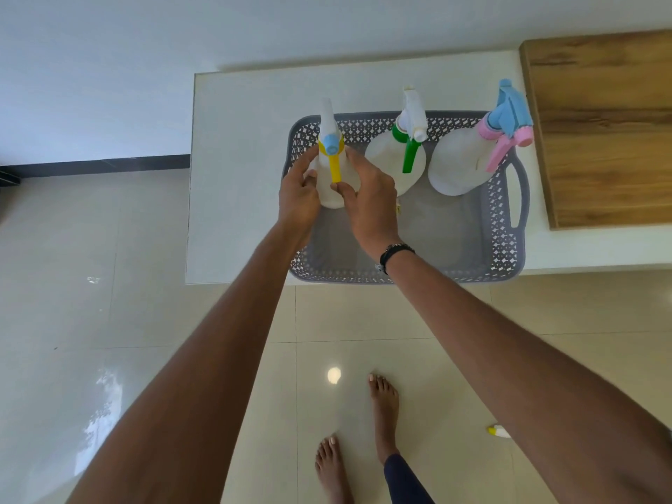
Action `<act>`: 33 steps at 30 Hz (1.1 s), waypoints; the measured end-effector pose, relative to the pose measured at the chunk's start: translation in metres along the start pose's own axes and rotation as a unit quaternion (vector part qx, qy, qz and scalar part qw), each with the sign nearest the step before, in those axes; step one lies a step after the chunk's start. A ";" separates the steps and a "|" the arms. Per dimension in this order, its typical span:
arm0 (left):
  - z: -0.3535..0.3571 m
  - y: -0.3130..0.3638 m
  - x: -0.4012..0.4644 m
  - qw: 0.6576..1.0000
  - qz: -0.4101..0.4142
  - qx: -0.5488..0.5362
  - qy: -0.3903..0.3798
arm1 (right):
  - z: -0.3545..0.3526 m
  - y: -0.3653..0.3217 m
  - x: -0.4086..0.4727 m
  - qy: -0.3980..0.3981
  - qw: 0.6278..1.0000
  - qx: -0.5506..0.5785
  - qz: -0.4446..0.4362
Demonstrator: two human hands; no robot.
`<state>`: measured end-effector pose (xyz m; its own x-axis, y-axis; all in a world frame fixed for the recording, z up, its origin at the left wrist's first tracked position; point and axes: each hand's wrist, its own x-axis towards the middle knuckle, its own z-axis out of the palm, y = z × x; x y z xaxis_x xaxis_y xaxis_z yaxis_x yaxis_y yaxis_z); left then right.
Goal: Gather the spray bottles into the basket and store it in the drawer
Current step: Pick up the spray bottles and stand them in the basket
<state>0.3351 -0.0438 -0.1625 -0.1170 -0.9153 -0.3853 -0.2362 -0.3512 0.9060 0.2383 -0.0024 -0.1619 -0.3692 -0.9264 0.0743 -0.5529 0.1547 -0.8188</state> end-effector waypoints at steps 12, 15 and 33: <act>-0.012 -0.014 -0.010 0.995 0.035 0.084 -0.047 | -0.007 -0.006 -0.008 -0.013 0.999 -0.025 0.029; -0.018 -0.012 -0.033 0.990 0.094 0.102 0.006 | -0.013 -0.010 -0.028 0.021 0.999 -0.018 0.028; -0.089 -0.112 -0.292 0.996 0.040 0.075 0.008 | -0.031 -0.023 -0.307 -0.057 0.996 0.062 0.041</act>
<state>0.4819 0.2457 -0.1359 -0.1258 -0.9427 -0.3089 -0.3685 -0.2447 0.8968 0.3414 0.2888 -0.1481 -0.3174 -0.9467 -0.0555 -0.4252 0.1944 -0.8840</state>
